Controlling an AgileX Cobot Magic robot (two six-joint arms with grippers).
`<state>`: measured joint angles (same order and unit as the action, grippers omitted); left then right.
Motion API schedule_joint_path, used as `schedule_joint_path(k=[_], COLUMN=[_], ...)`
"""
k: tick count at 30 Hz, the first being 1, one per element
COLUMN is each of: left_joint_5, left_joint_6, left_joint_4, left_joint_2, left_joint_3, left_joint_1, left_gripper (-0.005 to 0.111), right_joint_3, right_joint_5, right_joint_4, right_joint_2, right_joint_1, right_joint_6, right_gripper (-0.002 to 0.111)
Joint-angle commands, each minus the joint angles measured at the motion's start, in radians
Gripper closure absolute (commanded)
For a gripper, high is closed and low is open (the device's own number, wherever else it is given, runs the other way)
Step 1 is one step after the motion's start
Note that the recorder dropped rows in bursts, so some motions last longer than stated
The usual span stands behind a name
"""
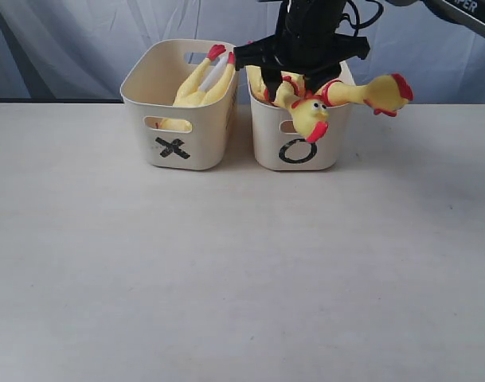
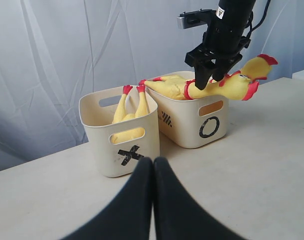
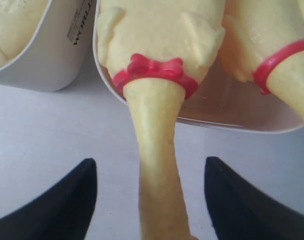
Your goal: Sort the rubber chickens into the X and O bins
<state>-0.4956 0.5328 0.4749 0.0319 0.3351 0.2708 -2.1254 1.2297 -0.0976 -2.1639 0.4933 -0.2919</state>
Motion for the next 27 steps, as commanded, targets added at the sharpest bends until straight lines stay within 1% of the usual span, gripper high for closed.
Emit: schedule_joint_path(k=[1,9,17,20,22,23,25,27], left_joint_5=[0.003,0.003,0.003,0.003,0.003,0.003,0.003,0.003], left_joint_6=[0.002,0.002,0.002,0.002,0.002,0.002,0.002,0.002], left_joint_4=[0.003,0.003,0.003,0.003,0.003,0.003,0.003,0.003], left_joint_2=[-0.008,-0.008,-0.008,-0.008,-0.008,-0.008,-0.008,-0.008], left_joint_3=[-0.006,-0.006,-0.006,-0.006,-0.006,-0.006,-0.006,-0.006], left_joint_1=[0.001,0.001,0.001,0.001,0.001,0.001,0.001,0.001], left_gripper=[0.107,0.107,0.107,0.107,0.107,0.107,0.107,0.107], right_joint_3=[-0.006,-0.006,-0.006,-0.006,-0.006,-0.006,0.0,0.0], right_joint_5=[-0.009,-0.009,-0.009,-0.009,-0.009,-0.009,-0.009,-0.009], right_joint_4=[-0.007,-0.007,-0.01,-0.059,-0.095,-0.118,-0.136,-0.154], right_joint_2=[0.007,0.034,0.137,0.186,0.21,0.223,0.253,0.284], right_joint_1=[-0.005,-0.005,-0.005,-0.005,-0.005,-0.005,-0.005,-0.005], right_joint_6=[-0.001,0.003,0.031,0.033,0.03,0.03,0.03,0.03], right_gripper=[0.042,0.042,0.042,0.042,0.047,0.051,0.063,0.08])
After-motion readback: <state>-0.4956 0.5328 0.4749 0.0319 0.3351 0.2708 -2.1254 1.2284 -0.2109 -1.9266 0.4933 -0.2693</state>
